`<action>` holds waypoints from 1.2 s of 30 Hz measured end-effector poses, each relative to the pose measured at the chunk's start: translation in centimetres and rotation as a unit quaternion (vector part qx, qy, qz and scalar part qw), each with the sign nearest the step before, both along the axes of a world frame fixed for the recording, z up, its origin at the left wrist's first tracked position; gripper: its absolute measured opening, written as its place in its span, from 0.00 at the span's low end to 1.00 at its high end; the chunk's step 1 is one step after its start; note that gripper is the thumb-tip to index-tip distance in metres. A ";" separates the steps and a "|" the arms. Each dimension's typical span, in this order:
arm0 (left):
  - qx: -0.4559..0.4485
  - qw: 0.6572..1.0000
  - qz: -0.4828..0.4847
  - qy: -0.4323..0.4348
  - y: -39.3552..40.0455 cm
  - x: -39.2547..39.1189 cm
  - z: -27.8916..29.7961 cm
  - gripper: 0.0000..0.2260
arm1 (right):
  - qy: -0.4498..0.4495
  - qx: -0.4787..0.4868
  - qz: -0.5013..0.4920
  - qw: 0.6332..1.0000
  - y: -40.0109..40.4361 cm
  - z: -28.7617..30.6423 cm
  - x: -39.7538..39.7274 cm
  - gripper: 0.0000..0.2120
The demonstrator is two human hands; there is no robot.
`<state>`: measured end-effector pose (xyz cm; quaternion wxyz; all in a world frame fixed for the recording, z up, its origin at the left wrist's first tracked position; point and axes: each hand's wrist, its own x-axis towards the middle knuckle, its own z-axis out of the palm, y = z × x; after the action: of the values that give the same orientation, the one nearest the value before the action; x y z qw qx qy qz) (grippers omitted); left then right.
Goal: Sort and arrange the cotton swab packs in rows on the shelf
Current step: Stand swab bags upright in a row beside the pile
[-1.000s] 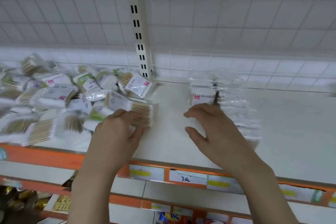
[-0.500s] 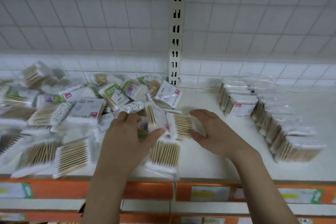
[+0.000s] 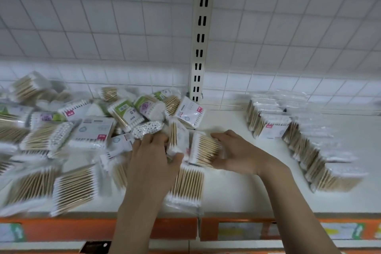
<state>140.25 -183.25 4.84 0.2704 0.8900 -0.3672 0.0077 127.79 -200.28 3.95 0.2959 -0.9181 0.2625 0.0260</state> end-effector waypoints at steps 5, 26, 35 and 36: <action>-0.104 0.993 -0.041 0.037 -1.1 -1.0 0.7 0.09 | -0.075 -0.002 -0.029 0.997 0.3 -0.2 -1.9 0.25; -0.173 0.972 -0.142 -0.064 -6.5 -3.4 2.8 0.03 | -0.161 -0.165 -0.114 0.966 -3.0 5.7 -9.3 0.12; -0.127 0.964 -0.214 -0.095 -7.5 -3.9 2.8 0.10 | -0.039 -0.280 -0.090 0.955 -6.7 5.0 -8.7 0.14; -0.124 0.963 -0.219 -0.091 -7.7 -4.0 2.8 0.08 | -0.035 -0.284 -0.087 0.954 -7.0 4.8 -8.7 0.14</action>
<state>136.28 -190.90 7.62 0.3394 0.7427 -0.5724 0.0747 119.12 -207.23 8.78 0.0326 -0.9382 0.3273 -0.1074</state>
